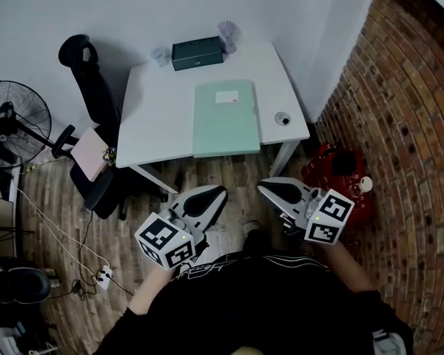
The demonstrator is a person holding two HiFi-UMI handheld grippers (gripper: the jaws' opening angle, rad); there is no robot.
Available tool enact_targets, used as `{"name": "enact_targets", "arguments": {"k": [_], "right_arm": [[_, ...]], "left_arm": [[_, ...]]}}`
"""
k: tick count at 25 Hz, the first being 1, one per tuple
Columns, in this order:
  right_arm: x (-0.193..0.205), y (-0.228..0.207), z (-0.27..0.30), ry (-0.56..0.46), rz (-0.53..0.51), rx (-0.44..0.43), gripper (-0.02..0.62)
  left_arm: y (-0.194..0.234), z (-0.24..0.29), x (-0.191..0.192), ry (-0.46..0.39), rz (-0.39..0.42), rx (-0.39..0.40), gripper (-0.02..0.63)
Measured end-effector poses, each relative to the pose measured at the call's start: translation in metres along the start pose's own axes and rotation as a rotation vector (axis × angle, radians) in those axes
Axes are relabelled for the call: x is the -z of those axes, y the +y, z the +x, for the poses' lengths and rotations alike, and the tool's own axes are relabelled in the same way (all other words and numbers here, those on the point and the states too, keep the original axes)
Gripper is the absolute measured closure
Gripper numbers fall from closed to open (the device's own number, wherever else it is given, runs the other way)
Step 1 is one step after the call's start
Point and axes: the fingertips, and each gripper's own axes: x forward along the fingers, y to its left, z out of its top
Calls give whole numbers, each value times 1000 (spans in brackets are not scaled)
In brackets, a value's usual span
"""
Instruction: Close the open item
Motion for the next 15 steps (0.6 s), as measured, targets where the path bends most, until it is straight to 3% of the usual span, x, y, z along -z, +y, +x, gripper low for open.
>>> {"name": "enact_targets", "arguments": {"k": [15], "right_arm": [[18, 42, -4, 9, -24, 39, 594]], "left_arm": [[-16, -34, 15, -5, 3, 11, 562]]}}
